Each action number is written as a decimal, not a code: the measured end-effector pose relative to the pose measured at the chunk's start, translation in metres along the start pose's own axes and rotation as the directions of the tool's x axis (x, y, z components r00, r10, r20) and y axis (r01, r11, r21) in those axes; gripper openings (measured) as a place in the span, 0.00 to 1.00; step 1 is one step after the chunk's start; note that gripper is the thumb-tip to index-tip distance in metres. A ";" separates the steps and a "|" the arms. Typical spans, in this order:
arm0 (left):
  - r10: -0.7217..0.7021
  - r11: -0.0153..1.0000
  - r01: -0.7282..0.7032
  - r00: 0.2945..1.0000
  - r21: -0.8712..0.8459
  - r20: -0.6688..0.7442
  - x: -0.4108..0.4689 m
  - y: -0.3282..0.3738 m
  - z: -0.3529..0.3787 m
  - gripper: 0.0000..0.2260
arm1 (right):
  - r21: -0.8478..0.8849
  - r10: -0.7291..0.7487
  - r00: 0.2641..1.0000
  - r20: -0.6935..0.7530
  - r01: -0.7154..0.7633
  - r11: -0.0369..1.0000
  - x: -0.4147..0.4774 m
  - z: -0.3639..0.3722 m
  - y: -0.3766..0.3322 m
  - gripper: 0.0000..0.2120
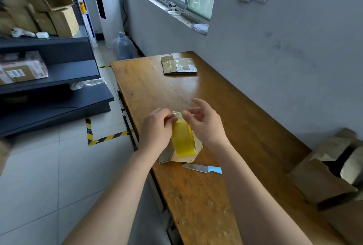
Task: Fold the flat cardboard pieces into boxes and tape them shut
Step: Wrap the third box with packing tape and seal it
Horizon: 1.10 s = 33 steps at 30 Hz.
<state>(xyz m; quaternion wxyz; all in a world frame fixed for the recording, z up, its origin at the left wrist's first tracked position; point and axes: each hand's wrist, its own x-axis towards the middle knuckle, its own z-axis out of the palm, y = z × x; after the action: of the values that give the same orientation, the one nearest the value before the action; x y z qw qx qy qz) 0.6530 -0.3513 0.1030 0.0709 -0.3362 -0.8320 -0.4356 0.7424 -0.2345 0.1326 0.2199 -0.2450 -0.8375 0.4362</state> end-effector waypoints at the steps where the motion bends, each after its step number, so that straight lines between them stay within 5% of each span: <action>1: -0.052 0.998 0.051 0.998 -0.020 -0.037 -0.002 -0.001 0.002 0.05 | 0.056 0.038 0.999 0.037 -0.040 0.998 -0.001 -0.002 0.001 0.22; 6: -0.277 0.952 0.258 0.956 -0.166 -0.100 0.000 -0.008 0.011 0.05 | -0.025 0.061 0.963 0.264 -0.057 0.998 -0.008 0.000 0.014 0.26; 10: -0.382 0.912 0.370 0.924 -0.178 -0.033 -0.001 -0.016 0.023 0.04 | -0.229 0.006 0.979 0.201 0.041 0.973 0.004 0.002 0.016 0.22; 15: -0.502 0.821 0.467 0.864 -0.328 -0.026 -0.003 -0.021 0.028 0.08 | -0.571 0.046 0.983 0.177 0.064 0.818 0.025 -0.007 0.024 0.23; 19: -0.618 0.664 0.567 0.783 -0.487 0.068 -0.008 -0.027 0.035 0.07 | -0.624 0.008 0.990 0.141 0.083 0.777 0.036 -0.013 0.035 0.30; 25: -0.780 0.403 0.745 0.583 -0.532 0.226 -0.032 -0.042 0.066 0.06 | -0.764 -0.154 0.980 0.126 0.195 0.616 0.034 0.000 0.039 0.18; 33: -0.826 0.314 0.783 0.504 -0.537 0.253 -0.041 -0.051 0.088 0.07 | -0.844 -0.124 0.982 0.141 0.185 0.503 0.033 0.022 0.039 0.13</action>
<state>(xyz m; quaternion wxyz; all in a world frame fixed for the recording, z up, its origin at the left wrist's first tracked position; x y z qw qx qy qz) 0.6679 -0.3234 -0.0024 -0.2350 0.1339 -0.7032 -0.6576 0.7125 -0.2087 0.0934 0.0832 -0.2318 -0.9682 -0.0448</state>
